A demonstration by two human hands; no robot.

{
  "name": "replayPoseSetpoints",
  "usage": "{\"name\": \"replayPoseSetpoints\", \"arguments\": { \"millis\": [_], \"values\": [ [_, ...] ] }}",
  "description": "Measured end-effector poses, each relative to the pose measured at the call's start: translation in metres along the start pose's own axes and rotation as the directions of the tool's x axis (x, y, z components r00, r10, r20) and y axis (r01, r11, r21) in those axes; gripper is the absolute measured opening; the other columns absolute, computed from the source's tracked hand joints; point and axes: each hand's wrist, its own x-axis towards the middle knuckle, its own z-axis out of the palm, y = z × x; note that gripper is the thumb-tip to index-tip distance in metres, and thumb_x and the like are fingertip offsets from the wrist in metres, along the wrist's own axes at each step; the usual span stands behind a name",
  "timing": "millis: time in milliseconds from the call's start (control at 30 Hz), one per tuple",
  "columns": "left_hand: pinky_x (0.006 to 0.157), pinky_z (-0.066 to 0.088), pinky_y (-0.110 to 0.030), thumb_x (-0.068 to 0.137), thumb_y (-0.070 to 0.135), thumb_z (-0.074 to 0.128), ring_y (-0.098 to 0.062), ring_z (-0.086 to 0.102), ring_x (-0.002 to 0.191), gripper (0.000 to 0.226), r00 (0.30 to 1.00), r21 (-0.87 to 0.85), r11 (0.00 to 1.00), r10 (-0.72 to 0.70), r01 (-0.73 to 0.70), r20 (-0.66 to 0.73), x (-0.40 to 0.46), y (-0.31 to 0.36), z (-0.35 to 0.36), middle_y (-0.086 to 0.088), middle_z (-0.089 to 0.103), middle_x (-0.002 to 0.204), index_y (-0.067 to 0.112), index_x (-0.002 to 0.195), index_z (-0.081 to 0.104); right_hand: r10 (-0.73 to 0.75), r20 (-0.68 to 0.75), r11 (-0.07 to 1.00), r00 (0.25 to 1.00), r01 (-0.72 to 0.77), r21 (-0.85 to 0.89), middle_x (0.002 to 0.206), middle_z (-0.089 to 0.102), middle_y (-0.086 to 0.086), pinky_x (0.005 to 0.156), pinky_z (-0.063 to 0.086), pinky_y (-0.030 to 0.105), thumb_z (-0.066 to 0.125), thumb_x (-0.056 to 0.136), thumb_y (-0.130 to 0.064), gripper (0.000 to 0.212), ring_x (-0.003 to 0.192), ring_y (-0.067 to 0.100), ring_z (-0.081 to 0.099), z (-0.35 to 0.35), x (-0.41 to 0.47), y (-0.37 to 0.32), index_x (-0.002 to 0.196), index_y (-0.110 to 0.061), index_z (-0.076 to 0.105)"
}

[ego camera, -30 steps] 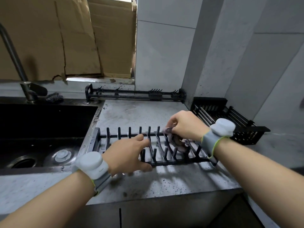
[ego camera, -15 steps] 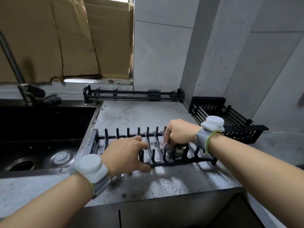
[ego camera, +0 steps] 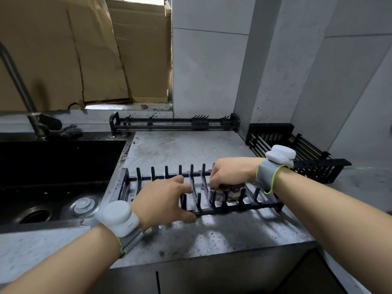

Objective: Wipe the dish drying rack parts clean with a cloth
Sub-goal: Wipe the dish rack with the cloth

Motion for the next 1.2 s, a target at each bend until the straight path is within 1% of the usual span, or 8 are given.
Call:
{"name": "replayPoseSetpoints", "arguments": {
  "millis": [200, 367, 500, 633, 733, 933, 1067, 1200],
  "values": [
    [0.068, 0.043, -0.030, 0.070, 0.083, 0.059, -0.007, 0.055, 0.082, 0.076, 1.000, -0.013, 1.000, 0.010, -0.010, -0.001, -0.001, -0.001, 0.002, 0.018, 0.047, 0.105, 0.042, 0.133, 0.053, 0.000, 0.102, 0.953, 0.995, 0.030, -0.302, 0.060, 0.058, -0.002, 0.062, 0.046, 0.029, 0.055, 0.088, -0.028, 0.023, 0.058, 0.017, 0.052, 0.005, -0.011, -0.010, 0.074, -0.015, 0.067],
    [0.071, 0.048, -0.031, 0.072, 0.080, 0.062, -0.007, 0.057, 0.084, 0.073, 1.000, -0.032, 0.999, -0.003, 0.003, 0.000, -0.002, 0.002, -0.001, 0.017, 0.049, 0.105, 0.040, 0.133, 0.054, 0.097, 0.170, 0.957, 0.981, -0.045, -0.285, 0.061, 0.062, 0.011, 0.052, 0.042, 0.025, 0.052, 0.078, -0.019, 0.019, 0.052, 0.025, 0.051, -0.005, -0.007, -0.025, 0.075, -0.011, 0.069],
    [0.076, 0.053, -0.035, 0.073, 0.079, 0.062, -0.010, 0.059, 0.085, 0.073, 1.000, -0.029, 1.000, 0.001, -0.002, -0.004, -0.002, 0.001, 0.000, 0.016, 0.049, 0.106, 0.038, 0.134, 0.054, 0.004, -0.063, 0.971, 0.998, -0.019, -0.239, 0.051, 0.058, 0.002, 0.041, 0.039, 0.019, 0.055, 0.086, -0.019, 0.023, 0.037, 0.012, 0.046, -0.025, -0.011, -0.019, 0.067, -0.008, 0.065],
    [0.074, 0.052, -0.035, 0.075, 0.078, 0.060, -0.010, 0.058, 0.084, 0.072, 1.000, 0.000, 1.000, 0.003, -0.003, -0.024, 0.000, 0.002, 0.003, 0.015, 0.048, 0.103, 0.038, 0.133, 0.053, -0.046, -0.416, 0.995, 0.908, 0.078, 0.060, 0.052, 0.059, -0.004, 0.053, 0.041, 0.023, 0.064, 0.078, -0.021, 0.021, 0.042, 0.007, 0.046, -0.035, -0.005, 0.004, 0.072, -0.004, 0.074],
    [0.067, 0.045, -0.031, 0.076, 0.078, 0.060, -0.012, 0.057, 0.084, 0.071, 1.000, 0.018, 1.000, -0.005, 0.005, -0.029, 0.002, 0.004, 0.003, 0.015, 0.046, 0.103, 0.037, 0.133, 0.053, -0.035, -0.504, 0.976, 0.863, 0.139, 0.170, 0.058, 0.060, -0.012, 0.054, 0.038, 0.020, 0.064, 0.077, -0.027, 0.019, 0.047, 0.002, 0.048, -0.026, -0.004, 0.005, 0.081, -0.016, 0.080],
    [0.075, 0.053, -0.039, 0.075, 0.077, 0.058, -0.019, 0.060, 0.093, 0.066, 0.999, 0.048, 0.999, -0.023, 0.024, -0.036, 0.003, 0.006, 0.004, 0.013, 0.046, 0.104, 0.036, 0.126, 0.054, -0.170, -0.387, 0.980, 0.906, 0.114, -0.163, 0.105, 0.074, -0.002, 0.078, 0.048, 0.024, 0.052, 0.092, -0.024, 0.027, 0.090, 0.019, 0.063, 0.013, 0.026, -0.009, 0.088, -0.016, 0.078],
    [0.078, 0.053, -0.039, 0.075, 0.076, 0.060, -0.020, 0.060, 0.096, 0.063, 0.999, 0.036, 0.999, -0.031, 0.032, -0.037, 0.003, 0.005, 0.006, 0.013, 0.046, 0.106, 0.037, 0.125, 0.054, -0.214, -0.263, 0.951, 0.941, 0.138, -0.278, 0.111, 0.071, -0.001, 0.091, 0.049, 0.032, 0.043, 0.100, -0.034, 0.042, 0.098, 0.023, 0.061, 0.020, 0.034, -0.010, 0.062, -0.024, 0.057],
    [0.076, 0.052, -0.038, 0.076, 0.075, 0.060, -0.019, 0.059, 0.093, 0.063, 0.999, 0.028, 0.999, -0.032, 0.032, -0.017, 0.003, 0.007, 0.004, 0.012, 0.046, 0.104, 0.037, 0.126, 0.053, -0.131, -0.245, 0.961, 0.961, 0.063, -0.270, 0.093, 0.073, 0.004, 0.089, 0.054, 0.039, 0.040, 0.097, -0.034, 0.042, 0.088, 0.023, 0.066, 0.017, 0.042, -0.008, 0.076, -0.016, 0.072]
  ]
}}
